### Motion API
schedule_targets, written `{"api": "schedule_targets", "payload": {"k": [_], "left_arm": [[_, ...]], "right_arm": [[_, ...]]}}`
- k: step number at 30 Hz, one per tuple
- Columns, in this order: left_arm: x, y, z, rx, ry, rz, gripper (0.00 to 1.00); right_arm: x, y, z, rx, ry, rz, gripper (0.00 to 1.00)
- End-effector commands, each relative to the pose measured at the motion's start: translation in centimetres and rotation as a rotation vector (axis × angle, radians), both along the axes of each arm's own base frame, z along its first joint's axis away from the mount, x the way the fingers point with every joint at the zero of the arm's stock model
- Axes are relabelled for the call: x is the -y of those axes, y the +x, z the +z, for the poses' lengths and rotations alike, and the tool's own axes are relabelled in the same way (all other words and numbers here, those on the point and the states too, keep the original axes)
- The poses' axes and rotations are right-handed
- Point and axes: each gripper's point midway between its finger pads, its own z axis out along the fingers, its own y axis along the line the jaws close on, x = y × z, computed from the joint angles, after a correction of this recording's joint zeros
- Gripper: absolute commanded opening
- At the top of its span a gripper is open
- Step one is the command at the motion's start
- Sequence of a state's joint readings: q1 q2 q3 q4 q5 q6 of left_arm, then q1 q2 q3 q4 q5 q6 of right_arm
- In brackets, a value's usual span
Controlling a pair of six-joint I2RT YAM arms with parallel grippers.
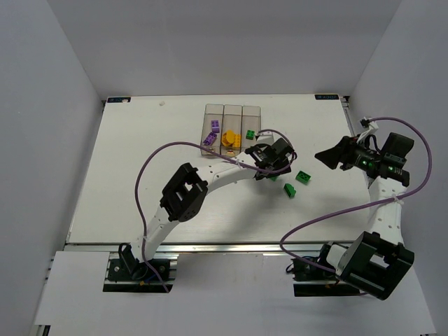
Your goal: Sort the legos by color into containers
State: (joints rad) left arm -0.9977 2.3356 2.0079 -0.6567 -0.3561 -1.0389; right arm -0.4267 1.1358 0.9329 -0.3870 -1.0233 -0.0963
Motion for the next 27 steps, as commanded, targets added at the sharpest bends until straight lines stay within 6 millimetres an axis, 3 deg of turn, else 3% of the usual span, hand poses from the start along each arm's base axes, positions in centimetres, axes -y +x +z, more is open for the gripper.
{"api": "schedule_targets", "payload": {"k": [1,16,27], "left_arm": [[0.8,1.2,0.9,0.016,-0.083,0.089,0.87],[1.0,2.6,-1.5,0.009,-0.066,0.150,0.80],[0.1,1.7,-3.7,-0.030,0.013,0.102,0.59]], "right_arm": [[0.1,-0.1,1.0,0.048,0.003,0.010,0.69],[1.2,-0.7,1.7,0.071,0.027,-0.021,0.68],[1.7,-1.0,1.8,0.069,0.058,-0.027,0.66]]}}
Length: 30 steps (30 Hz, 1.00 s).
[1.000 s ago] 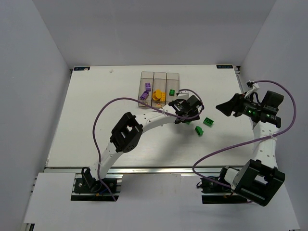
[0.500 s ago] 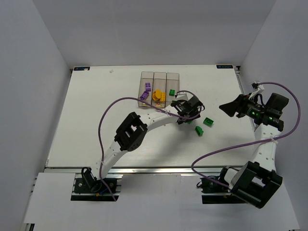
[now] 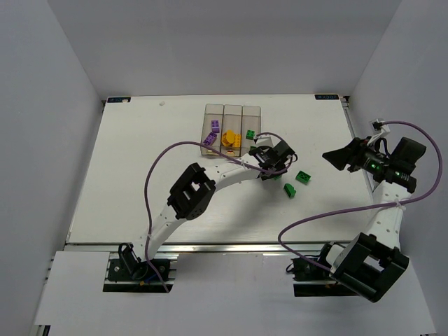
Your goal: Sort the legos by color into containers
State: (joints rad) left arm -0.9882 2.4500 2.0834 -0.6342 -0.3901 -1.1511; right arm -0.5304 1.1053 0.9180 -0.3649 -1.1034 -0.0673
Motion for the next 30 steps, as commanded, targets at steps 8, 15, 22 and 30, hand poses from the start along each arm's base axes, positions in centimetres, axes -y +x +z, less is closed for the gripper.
{"api": "schedule_targets", "payload": {"k": [8,15,22,30], "left_arm": [[-4.0,-1.6,-1.3,-0.031,0.166,-0.058,0.50],[-7.7,-4.1,-0.9,-0.022,0.302,-0.142,0.40],[-9.7,-5.7,1.3,0.022,0.394,-0.320,0.08],[-9.1,-4.6,9.0,0.224,0.306,-0.452,0.01]], "right_arm": [[0.0,-0.5,0.6,0.031,0.028,0.020,0.66],[0.0,-0.6,0.4,0.028,0.034,0.021,0.65],[-0.2,-0.7,0.2,0.029,0.039,0.026,0.63],[-0.6,-0.8,0.1,0.039,0.038,0.043,0.60]]}}
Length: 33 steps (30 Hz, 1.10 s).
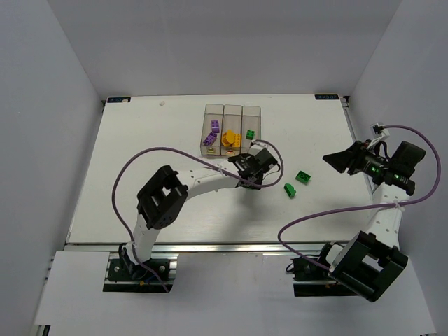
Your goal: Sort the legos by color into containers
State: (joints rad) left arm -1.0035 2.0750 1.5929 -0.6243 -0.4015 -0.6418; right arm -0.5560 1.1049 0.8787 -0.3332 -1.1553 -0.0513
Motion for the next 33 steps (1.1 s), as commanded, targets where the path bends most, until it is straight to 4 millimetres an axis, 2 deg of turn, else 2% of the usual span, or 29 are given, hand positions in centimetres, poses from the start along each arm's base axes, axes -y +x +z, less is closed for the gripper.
{"api": "schedule_targets", "payload": {"k": [1,3,4,6,9,10,12,15,16,17,18,20,22,23,29,32,33], "left_arm": [[1.3,2.3,8.9,0.167,-0.135,-0.076,0.01],[1.1,3.7,11.1,0.229,-0.141,-0.064,0.01],[1.8,4.3,12.9,0.265,-0.164,-0.067,0.01],[1.8,5.9,14.4,0.305,-0.157,-0.059,0.01],[1.9,9.4,16.0,0.354,-0.135,-0.015,0.03],[1.2,10.8,16.0,0.353,-0.109,0.002,0.03],[2.0,13.2,16.6,0.375,-0.119,0.020,0.03],[1.6,16.2,16.3,0.387,-0.127,0.045,0.07],[1.3,17.2,16.4,0.402,-0.145,0.052,0.10],[1.1,17.8,16.5,0.413,-0.152,0.055,0.17],[1.2,17.8,15.6,0.406,-0.146,0.051,0.19],[0.5,19.4,15.4,0.418,-0.162,0.072,0.24],[0.6,20.2,14.6,0.414,-0.166,0.064,0.27],[1.2,20.1,14.4,0.406,-0.184,0.038,0.28],[1.6,20.9,12.5,0.376,-0.205,0.002,0.35],[1.6,20.8,11.2,0.344,-0.203,-0.017,0.46],[1.7,20.7,10.8,0.335,-0.205,-0.023,0.52]], "right_arm": [[-0.7,-0.4,0.4,0.039,0.001,0.034,0.58],[-1.2,-0.6,0.5,0.051,-0.001,0.061,0.57],[-1.3,-0.6,0.4,0.052,-0.005,0.064,0.56],[-1.8,-0.7,0.5,0.060,-0.021,0.072,0.55],[-2.2,-0.7,0.4,0.069,-0.043,0.078,0.55],[-2.3,-0.7,0.3,0.072,-0.048,0.081,0.55],[-2.3,-0.5,0.1,0.068,-0.056,0.076,0.55],[-2.5,-0.2,-0.3,0.061,-0.067,0.082,0.56],[-2.6,-0.3,-0.5,0.052,-0.064,0.090,0.59],[-2.7,-0.2,-0.8,0.048,-0.069,0.099,0.61],[-2.8,-0.1,-0.9,0.047,-0.072,0.109,0.63],[-2.9,0.1,-1.5,0.033,-0.081,0.119,0.66],[-3.0,0.2,-1.7,0.028,-0.088,0.121,0.66],[-3.1,0.3,-2.0,0.020,-0.092,0.125,0.66],[-3.4,0.8,-3.0,-0.001,-0.120,0.125,0.66],[-3.5,1.1,-3.6,-0.014,-0.128,0.133,0.68],[-3.7,1.0,-3.8,-0.014,-0.135,0.143,0.69]]}}
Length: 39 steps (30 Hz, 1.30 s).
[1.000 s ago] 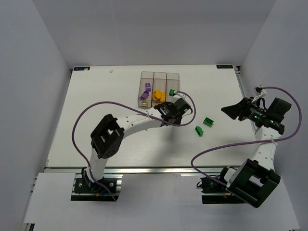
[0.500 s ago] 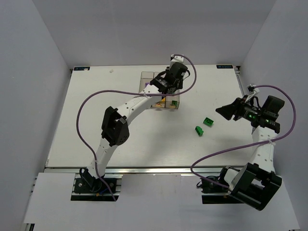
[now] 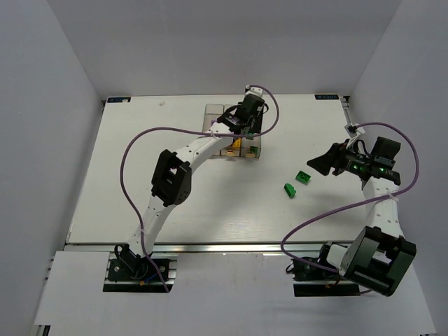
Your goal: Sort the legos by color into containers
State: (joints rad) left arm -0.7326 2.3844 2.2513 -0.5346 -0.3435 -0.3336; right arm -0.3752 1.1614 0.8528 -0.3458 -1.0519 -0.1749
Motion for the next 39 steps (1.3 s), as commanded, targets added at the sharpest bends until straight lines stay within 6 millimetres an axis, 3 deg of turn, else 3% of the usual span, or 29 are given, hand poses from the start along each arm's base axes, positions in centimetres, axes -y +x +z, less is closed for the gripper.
{"api": "schedule_targets", "payload": {"k": [1,7,10,11,12,13,14,16,17,18,19,20,21,22,23,24,26,27,28,31,34,39], "left_arm": [[0.7,-0.2,0.9,0.005,-0.042,-0.049,0.59],[0.7,-0.7,0.6,-0.011,-0.043,-0.062,0.69],[0.5,-1.0,2.7,0.010,-0.063,-0.071,0.69],[0.3,-1.5,2.5,-0.001,-0.062,-0.077,0.62],[0.1,-2.0,5.0,0.029,-0.093,-0.086,0.53],[0.1,-2.8,5.9,0.030,-0.112,-0.110,0.41],[-0.1,-3.7,6.8,0.032,-0.126,-0.137,0.03],[-1.5,-6.8,8.8,0.061,-0.126,-0.238,0.00],[-1.2,-9.0,9.0,0.051,-0.153,-0.343,0.00],[-2.3,-12.1,9.4,0.077,-0.165,-0.436,0.00],[-2.7,-13.9,9.5,0.081,-0.181,-0.493,0.05],[-3.0,-16.1,9.4,0.064,-0.208,-0.563,0.20],[-4.3,-18.1,6.9,0.025,-0.178,-0.594,0.53],[-5.6,-19.8,9.1,0.074,-0.197,-0.614,0.60],[-6.1,-21.1,9.1,0.078,-0.189,-0.637,0.65],[-7.1,-22.2,8.7,0.080,-0.166,-0.656,0.70],[-9.1,-24.6,8.3,0.111,-0.148,-0.673,0.71],[-10.2,-25.5,6.3,0.098,-0.118,-0.680,0.71],[-11.0,-26.2,7.5,0.152,-0.132,-0.680,0.72],[-12.3,-26.9,6.9,0.206,-0.136,-0.660,0.76],[-13.6,-26.8,8.0,0.247,-0.077,-0.640,0.76],[-14.4,-26.9,8.3,0.271,-0.059,-0.628,0.76]], "right_arm": [[0.0,0.5,-0.6,0.013,-0.041,0.013,0.70],[-0.1,1.2,-2.6,-0.031,-0.100,0.010,0.74],[0.0,1.6,-3.7,-0.047,-0.146,-0.004,0.73],[0.1,1.8,-3.9,-0.044,-0.171,-0.008,0.73],[0.3,2.0,-4.3,-0.046,-0.193,-0.019,0.72],[0.7,2.3,-5.1,-0.059,-0.239,-0.041,0.71],[1.1,2.7,-5.4,-0.051,-0.274,-0.051,0.69],[1.6,3.1,-6.9,-0.080,-0.345,-0.078,0.60],[1.6,3.3,-7.2,-0.084,-0.368,-0.079,0.54],[1.7,3.5,-7.5,-0.087,-0.393,-0.079,0.51],[2.1,3.7,-8.4,-0.110,-0.440,-0.095,0.52],[1.9,3.8,-8.8,-0.111,-0.468,-0.088,0.56],[1.7,4.0,-9.1,-0.096,-0.510,-0.070,0.66],[2.3,4.3,-9.9,-0.110,-0.563,-0.086,0.77],[1.8,4.3,-10.3,-0.106,-0.591,-0.065,0.89],[1.8,4.5,-11.0,-0.099,-0.620,-0.044,0.89],[1.7,4.9,-11.4,-0.097,-0.643,-0.020,0.89],[1.9,5.2,-12.3,-0.103,-0.682,-0.005,0.89],[2.0,5.7,-12.3,-0.095,-0.701,0.001,0.89],[2.9,6.8,-13.5,-0.117,-0.769,0.021,0.88],[3.4,7.2,-14.6,-0.151,-0.800,0.056,0.83],[2.5,7.3,-15.4,-0.144,-0.792,0.122,0.79]]}}
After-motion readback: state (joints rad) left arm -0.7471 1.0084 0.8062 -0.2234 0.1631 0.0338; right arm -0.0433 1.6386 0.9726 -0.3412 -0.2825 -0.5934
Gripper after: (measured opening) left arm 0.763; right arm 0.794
